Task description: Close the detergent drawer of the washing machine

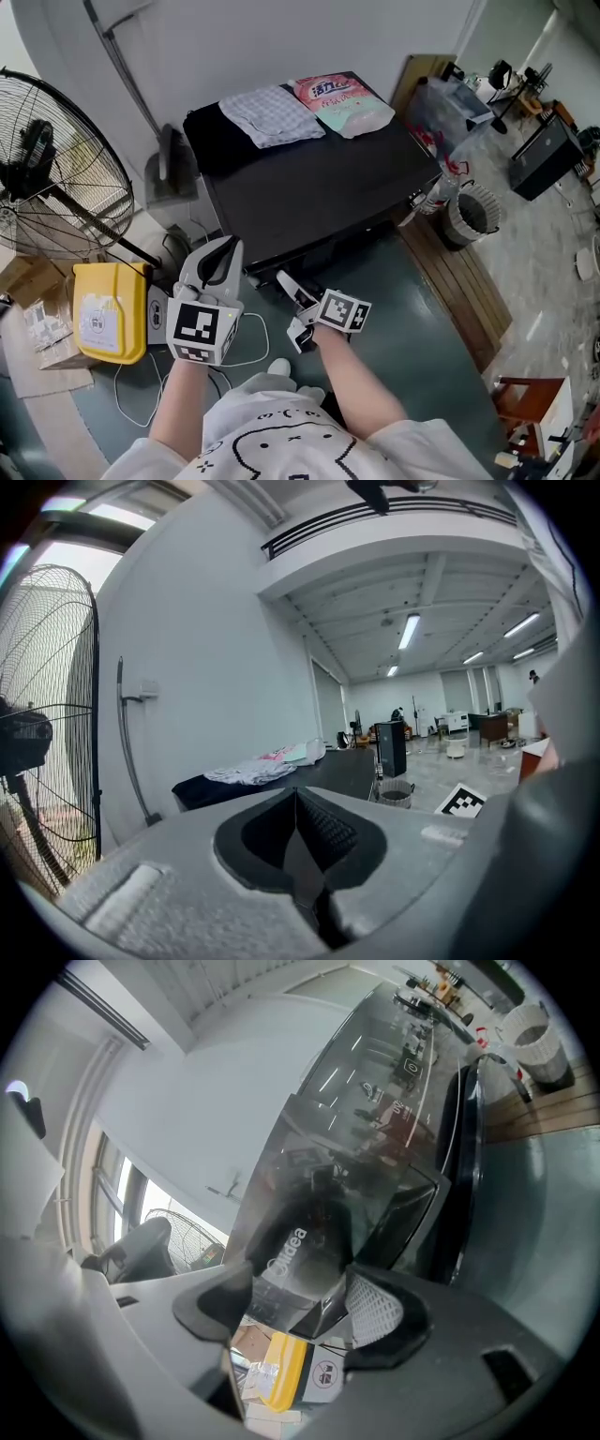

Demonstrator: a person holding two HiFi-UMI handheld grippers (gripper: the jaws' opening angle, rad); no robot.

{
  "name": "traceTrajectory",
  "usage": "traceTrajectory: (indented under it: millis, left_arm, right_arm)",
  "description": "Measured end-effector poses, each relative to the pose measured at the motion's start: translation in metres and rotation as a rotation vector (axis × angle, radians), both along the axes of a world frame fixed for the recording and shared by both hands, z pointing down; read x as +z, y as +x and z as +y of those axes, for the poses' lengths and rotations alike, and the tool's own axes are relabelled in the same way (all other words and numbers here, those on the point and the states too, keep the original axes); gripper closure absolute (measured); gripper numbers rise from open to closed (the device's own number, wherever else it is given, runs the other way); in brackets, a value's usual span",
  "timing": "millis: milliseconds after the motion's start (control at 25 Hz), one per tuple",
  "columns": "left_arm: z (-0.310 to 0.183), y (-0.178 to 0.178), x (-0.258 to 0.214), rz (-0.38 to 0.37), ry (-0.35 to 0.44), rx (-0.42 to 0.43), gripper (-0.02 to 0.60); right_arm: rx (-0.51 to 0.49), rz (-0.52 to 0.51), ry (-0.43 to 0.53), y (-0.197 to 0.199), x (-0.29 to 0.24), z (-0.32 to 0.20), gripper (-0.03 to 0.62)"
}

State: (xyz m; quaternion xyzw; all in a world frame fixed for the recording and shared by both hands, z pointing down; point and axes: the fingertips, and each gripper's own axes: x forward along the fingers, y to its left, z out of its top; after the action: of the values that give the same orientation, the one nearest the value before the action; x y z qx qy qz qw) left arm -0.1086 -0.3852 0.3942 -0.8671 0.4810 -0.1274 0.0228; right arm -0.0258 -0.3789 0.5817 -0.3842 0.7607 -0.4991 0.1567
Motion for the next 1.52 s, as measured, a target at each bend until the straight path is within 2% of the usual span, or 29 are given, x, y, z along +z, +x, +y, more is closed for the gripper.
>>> traceTrajectory:
  millis: [400, 800, 1080, 1520]
  left_arm:
    - [-0.005, -0.006, 0.005, -0.001, -0.005, 0.004, 0.565]
    - [-0.007, -0.011, 0.007, 0.020, -0.008, 0.011, 0.565]
    - [-0.001, -0.013, 0.006, 0.043, -0.008, 0.010, 0.565]
    - [0.020, -0.013, -0.004, 0.062, 0.015, -0.017, 0.565]
  right_arm:
    - [-0.015, 0.036, -0.025, -0.005, 0.003, -0.019, 0.289]
    - [-0.016, 0.051, -0.022, -0.005, 0.002, -0.018, 0.286]
    - [0.000, 0.105, -0.064, -0.002, 0.000, -0.012, 0.289]
    - [-0.049, 0.208, 0.031, 0.003, -0.031, 0.010, 0.289]
